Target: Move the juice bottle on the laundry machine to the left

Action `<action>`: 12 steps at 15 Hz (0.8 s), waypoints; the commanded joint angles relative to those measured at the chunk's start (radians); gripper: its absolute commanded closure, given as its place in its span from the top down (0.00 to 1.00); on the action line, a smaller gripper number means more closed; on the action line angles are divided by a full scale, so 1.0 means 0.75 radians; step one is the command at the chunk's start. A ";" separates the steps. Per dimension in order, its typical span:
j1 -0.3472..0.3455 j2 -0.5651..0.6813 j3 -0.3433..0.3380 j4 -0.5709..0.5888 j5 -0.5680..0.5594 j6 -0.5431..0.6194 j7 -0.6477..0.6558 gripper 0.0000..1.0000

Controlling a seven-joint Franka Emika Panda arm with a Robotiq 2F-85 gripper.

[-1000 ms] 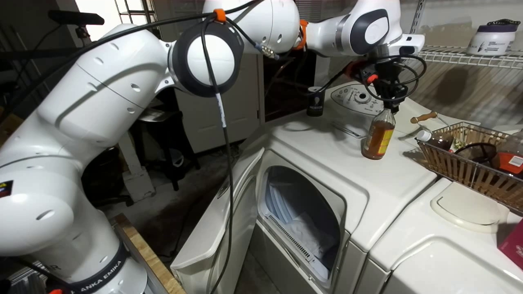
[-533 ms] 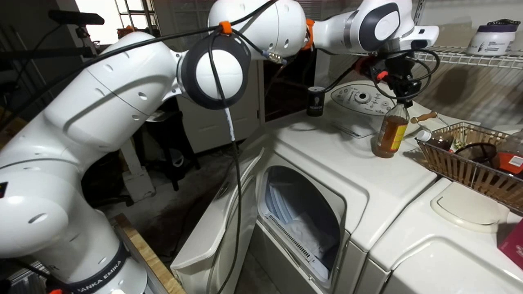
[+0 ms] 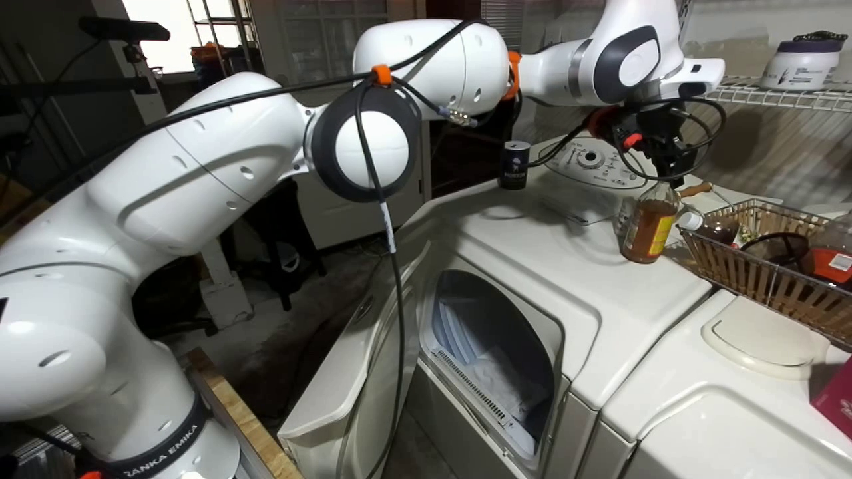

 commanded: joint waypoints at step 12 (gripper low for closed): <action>0.021 -0.076 -0.082 0.069 -0.062 -0.359 -0.144 1.00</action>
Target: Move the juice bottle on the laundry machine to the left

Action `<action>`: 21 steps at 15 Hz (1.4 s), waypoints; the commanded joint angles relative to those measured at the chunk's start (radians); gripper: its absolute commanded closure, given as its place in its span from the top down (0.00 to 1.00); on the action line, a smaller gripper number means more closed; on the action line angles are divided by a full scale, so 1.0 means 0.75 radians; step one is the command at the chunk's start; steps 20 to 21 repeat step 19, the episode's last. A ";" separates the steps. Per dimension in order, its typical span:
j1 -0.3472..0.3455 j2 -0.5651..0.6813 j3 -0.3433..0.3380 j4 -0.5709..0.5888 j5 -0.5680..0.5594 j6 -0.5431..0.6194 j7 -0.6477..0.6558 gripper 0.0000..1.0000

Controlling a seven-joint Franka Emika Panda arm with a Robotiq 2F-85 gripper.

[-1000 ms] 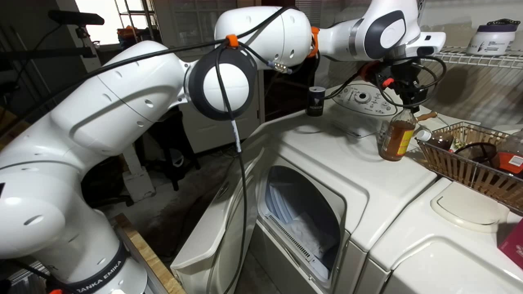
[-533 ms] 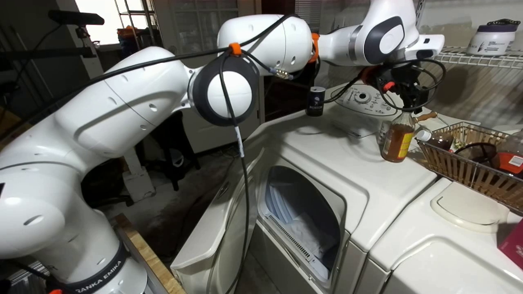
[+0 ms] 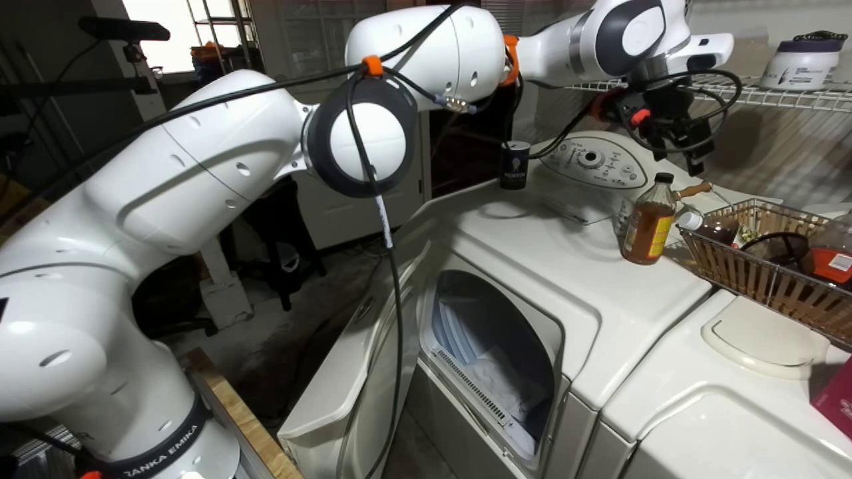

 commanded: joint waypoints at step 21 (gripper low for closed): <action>0.005 -0.282 0.136 -0.026 -0.003 -0.833 -0.811 1.00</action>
